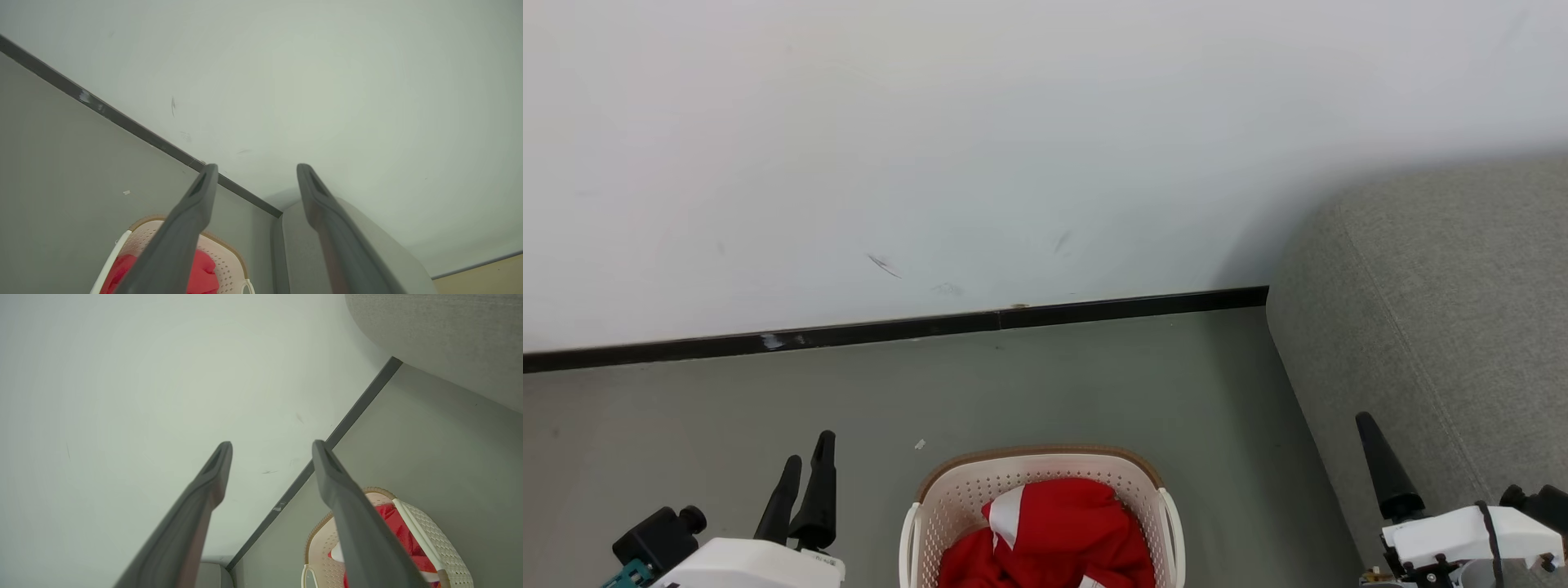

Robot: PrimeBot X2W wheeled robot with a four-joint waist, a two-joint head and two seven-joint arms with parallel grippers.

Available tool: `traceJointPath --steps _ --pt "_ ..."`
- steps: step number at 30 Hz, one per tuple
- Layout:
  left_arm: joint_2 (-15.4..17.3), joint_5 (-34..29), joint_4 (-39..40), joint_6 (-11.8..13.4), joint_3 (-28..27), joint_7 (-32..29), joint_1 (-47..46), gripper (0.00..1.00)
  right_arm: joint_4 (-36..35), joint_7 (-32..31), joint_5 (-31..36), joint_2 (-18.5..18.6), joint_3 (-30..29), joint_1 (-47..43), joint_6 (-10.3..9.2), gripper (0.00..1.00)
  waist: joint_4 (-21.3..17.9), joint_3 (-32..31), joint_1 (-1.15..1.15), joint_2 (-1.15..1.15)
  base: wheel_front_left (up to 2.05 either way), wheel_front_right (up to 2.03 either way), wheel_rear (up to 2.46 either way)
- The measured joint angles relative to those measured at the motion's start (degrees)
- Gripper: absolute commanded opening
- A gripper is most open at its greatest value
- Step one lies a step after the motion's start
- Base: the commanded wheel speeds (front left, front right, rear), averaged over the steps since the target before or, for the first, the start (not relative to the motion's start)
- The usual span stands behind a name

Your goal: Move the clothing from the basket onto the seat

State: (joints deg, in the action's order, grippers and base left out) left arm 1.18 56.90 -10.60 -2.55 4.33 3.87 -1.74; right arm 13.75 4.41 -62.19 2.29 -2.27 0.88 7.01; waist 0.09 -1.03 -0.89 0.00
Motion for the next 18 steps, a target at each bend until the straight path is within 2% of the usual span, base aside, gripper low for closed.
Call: traceJointPath --steps 2,13,18 --pt "0.1 -0.7 0.2 0.3 0.2 0.1 0.0 1.0 -0.1 0.2 0.9 0.0 0.1 0.0 0.0 1.0 0.0 0.0 0.04 0.0 0.0 0.0 0.0" --pt "0.4 -12.5 1.7 2.0 3.0 2.4 0.0 1.0 -1.2 2.3 10.9 -0.1 0.5 0.0 0.03 1.0 0.1 0.4 0.59 0.0 0.0 0.0 0.0" --pt "0.7 -18.8 1.9 3.5 4.3 3.4 0.0 1.0 -2.1 3.3 15.5 -0.1 0.8 0.0 0.03 1.0 0.1 0.7 0.74 0.0 0.0 0.0 0.0"
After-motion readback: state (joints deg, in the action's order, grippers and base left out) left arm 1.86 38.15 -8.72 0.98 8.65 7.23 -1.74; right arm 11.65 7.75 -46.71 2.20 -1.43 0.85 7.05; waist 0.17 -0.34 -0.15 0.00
